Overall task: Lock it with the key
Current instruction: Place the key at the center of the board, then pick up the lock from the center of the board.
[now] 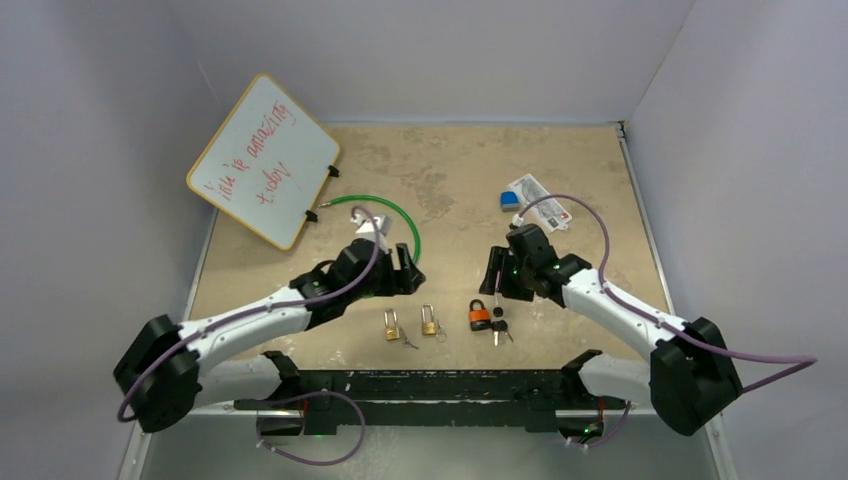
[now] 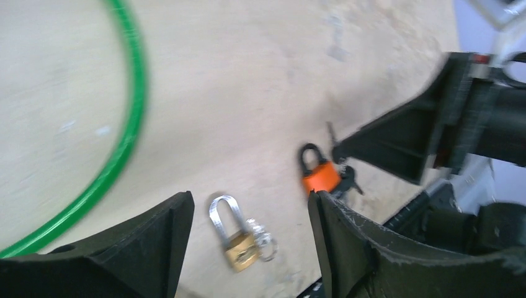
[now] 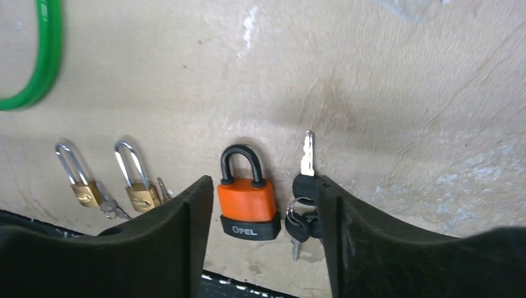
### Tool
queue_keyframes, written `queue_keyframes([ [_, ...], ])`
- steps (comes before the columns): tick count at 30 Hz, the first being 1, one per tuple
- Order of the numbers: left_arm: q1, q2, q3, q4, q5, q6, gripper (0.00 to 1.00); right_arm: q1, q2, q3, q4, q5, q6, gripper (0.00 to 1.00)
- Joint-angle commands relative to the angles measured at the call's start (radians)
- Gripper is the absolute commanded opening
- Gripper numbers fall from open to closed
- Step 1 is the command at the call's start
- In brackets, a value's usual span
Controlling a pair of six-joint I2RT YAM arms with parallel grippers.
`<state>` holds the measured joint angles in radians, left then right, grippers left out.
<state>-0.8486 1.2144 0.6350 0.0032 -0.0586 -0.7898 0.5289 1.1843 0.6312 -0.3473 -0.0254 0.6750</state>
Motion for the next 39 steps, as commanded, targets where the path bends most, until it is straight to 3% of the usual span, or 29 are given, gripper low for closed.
queue_keyframes([
  [1, 0.040, -0.172, -0.071, -0.269, -0.260, -0.143, 0.71, -0.004, -0.016, 0.100, -0.023, 0.048, -0.055, 0.65],
  [7, 0.084, -0.287, -0.106, -0.548, -0.436, -0.344, 0.74, -0.004, 0.054, 0.184, 0.057, -0.004, -0.079, 0.71],
  [13, 0.117, -0.237, -0.087, -0.671, -0.507, -0.442, 0.74, -0.001, 0.211, 0.310, 0.066, -0.048, -0.115, 0.71],
  [28, 0.302, -0.085, -0.078, -0.538, -0.446, -0.331, 0.71, 0.041, 0.478, 0.614, 0.054, -0.096, -0.205, 0.74],
  [34, 0.343, 0.001, -0.062, -0.499, -0.423, -0.351, 0.66, 0.053, 0.558, 0.694, 0.092, -0.171, -0.274, 0.73],
  [39, 0.360, 0.058, -0.056, -0.453, -0.417, -0.340, 0.63, 0.076, 0.635, 0.769, 0.120, -0.128, -0.348, 0.70],
])
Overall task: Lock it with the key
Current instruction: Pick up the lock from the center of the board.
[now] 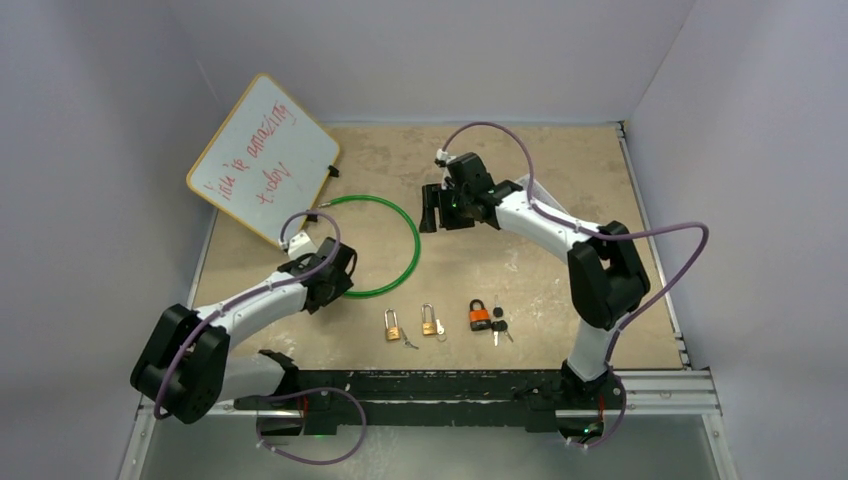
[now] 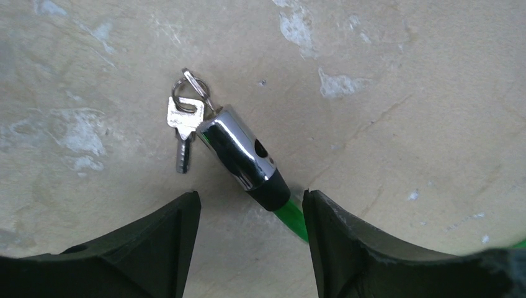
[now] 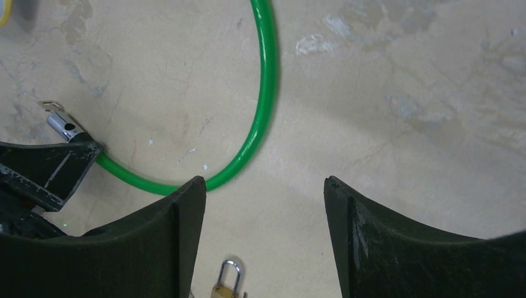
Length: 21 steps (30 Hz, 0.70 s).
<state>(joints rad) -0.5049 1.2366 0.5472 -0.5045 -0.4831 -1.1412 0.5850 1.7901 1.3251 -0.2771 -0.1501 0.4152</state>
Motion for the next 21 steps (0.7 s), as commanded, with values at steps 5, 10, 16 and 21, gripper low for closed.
queue_keyframes([
  [5, 0.017, 0.097, 0.030, 0.058, 0.026, 0.009, 0.46, 0.029, 0.090, 0.118, 0.109, 0.062, -0.152, 0.70],
  [10, 0.018, 0.131, 0.021, 0.096, 0.069, 0.034, 0.26, 0.032, 0.171, 0.154, 0.196, 0.088, -0.254, 0.71],
  [16, 0.016, 0.160, 0.044, 0.095, 0.110, 0.103, 0.10, 0.032, 0.207, 0.164, 0.233, 0.098, -0.288, 0.72],
  [21, 0.016, 0.157, 0.074, 0.112, 0.104, 0.115, 0.04, 0.030, 0.218, 0.162, 0.211, 0.100, -0.285, 0.73],
])
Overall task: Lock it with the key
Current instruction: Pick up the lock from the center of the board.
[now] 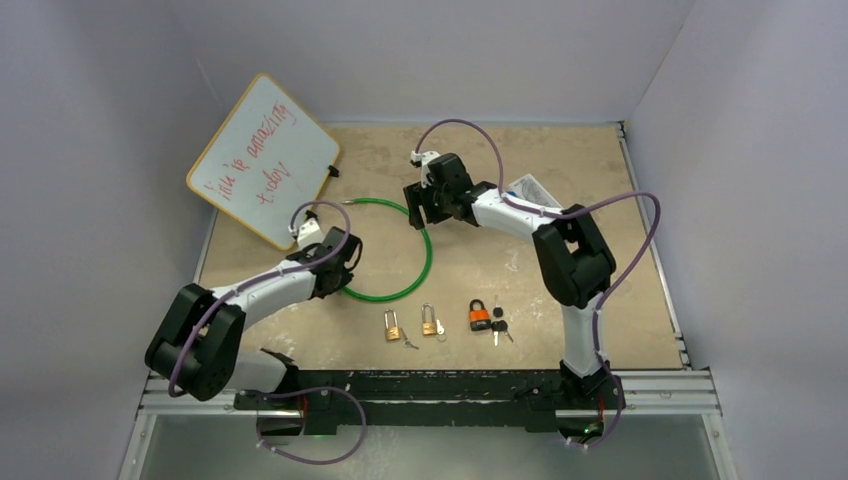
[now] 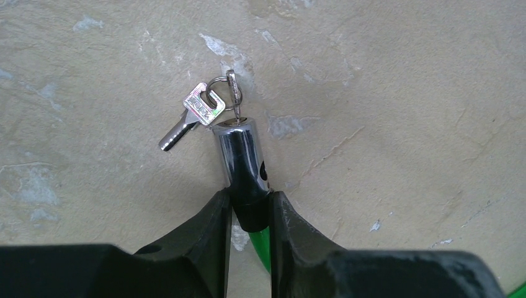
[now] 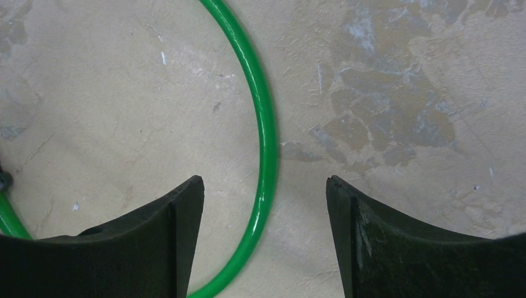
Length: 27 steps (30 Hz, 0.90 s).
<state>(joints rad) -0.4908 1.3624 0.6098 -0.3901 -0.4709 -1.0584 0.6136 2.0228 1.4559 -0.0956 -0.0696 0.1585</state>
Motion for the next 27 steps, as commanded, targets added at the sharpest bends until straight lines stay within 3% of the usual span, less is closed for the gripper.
queue_keyframes([
  [1, 0.001, 0.037, 0.028, -0.003, 0.088, 0.039, 0.04, 0.000, -0.010, 0.033, 0.025, 0.029, -0.032, 0.74],
  [13, 0.001, 0.202, 0.252, 0.029, 0.082, 0.308, 0.00, -0.045, 0.110, 0.197, -0.102, 0.067, -0.027, 0.75],
  [27, 0.009, 0.443, 0.502, 0.104, 0.178, 0.592, 0.00, -0.079, 0.239, 0.329, -0.171, 0.155, -0.091, 0.74],
])
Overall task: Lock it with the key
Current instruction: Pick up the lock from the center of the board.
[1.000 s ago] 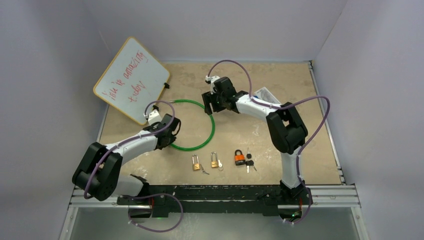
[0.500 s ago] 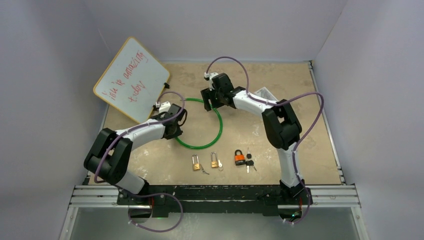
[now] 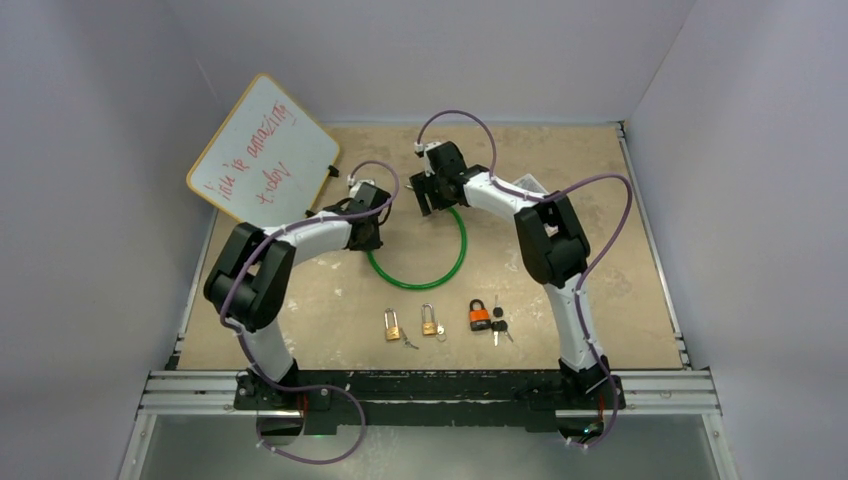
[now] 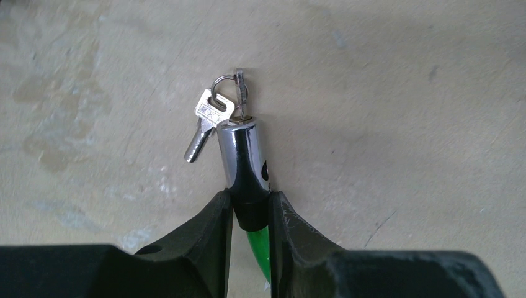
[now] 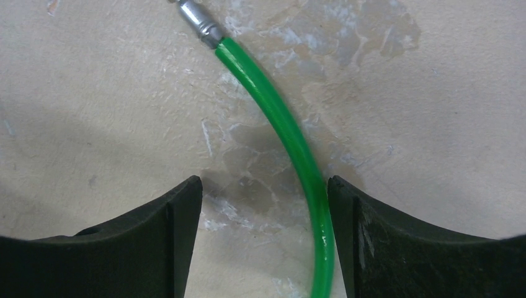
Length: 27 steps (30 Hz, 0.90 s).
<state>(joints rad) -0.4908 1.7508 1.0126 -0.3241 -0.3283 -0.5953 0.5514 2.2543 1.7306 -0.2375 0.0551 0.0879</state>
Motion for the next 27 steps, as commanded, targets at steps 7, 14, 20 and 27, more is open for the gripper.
queue_keyframes([
  [7, 0.025, 0.174, 0.234, -0.044, 0.066, 0.209, 0.00, -0.035, 0.030, 0.045, -0.037, 0.040, -0.028, 0.71],
  [14, 0.061, 0.161, 0.184, 0.015, 0.134, 0.199, 0.32, -0.041, 0.043, 0.021, -0.022, 0.056, -0.026, 0.63],
  [20, 0.084, 0.182, 0.199, 0.005, 0.184, 0.219, 0.35, -0.046, 0.046, 0.027, -0.024, 0.055, -0.030, 0.64],
  [27, 0.084, 0.217, 0.193, -0.001, 0.203, 0.213, 0.14, -0.053, 0.058, 0.035, -0.025, 0.016, -0.057, 0.58],
])
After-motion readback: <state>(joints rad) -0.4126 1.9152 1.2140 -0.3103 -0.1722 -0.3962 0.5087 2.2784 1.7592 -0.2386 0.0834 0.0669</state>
